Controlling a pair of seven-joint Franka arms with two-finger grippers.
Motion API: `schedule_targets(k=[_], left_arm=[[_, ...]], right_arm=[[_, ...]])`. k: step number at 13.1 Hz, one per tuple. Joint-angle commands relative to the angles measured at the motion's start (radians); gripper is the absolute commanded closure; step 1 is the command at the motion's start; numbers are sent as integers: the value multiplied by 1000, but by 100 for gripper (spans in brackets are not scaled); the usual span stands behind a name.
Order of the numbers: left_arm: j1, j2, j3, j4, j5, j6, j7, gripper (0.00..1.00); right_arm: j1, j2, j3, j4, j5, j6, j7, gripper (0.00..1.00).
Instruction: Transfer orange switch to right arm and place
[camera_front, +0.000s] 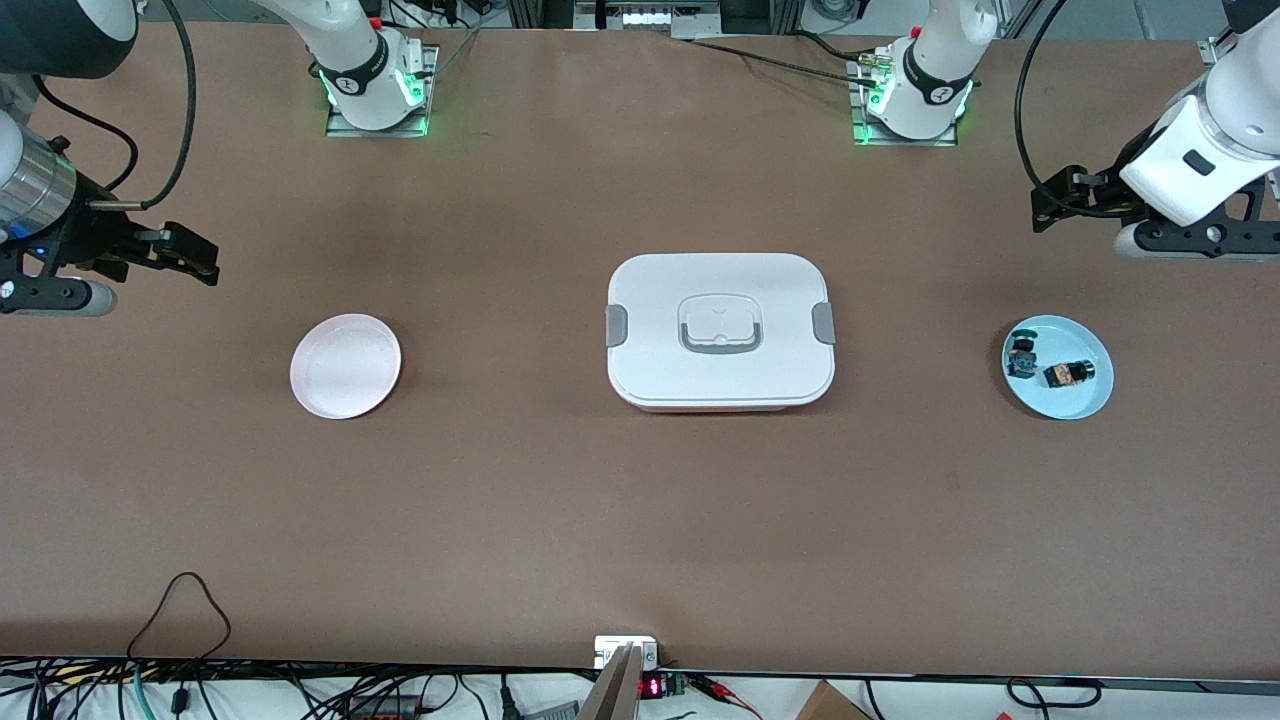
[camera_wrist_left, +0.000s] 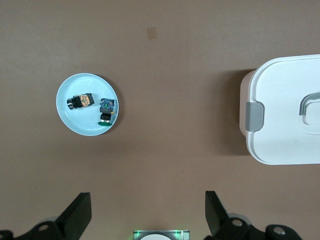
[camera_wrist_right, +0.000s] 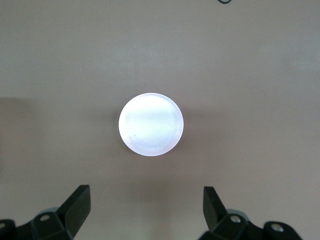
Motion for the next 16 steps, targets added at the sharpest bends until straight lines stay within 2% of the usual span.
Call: schedule_targets(k=[1,11,16], left_arm=[[-11,22,3,44,19,-31,-3,0],[0,28,4,39,21,-49,-12,0],[43,83,15,44,16,-55,-7,0]], right_arm=[[-7,3,3,4,-10,-4,-5,0],[-28,4,3,4,-10,-9,-68,0],[-28,4,3,4,-11,-4,-70,0]])
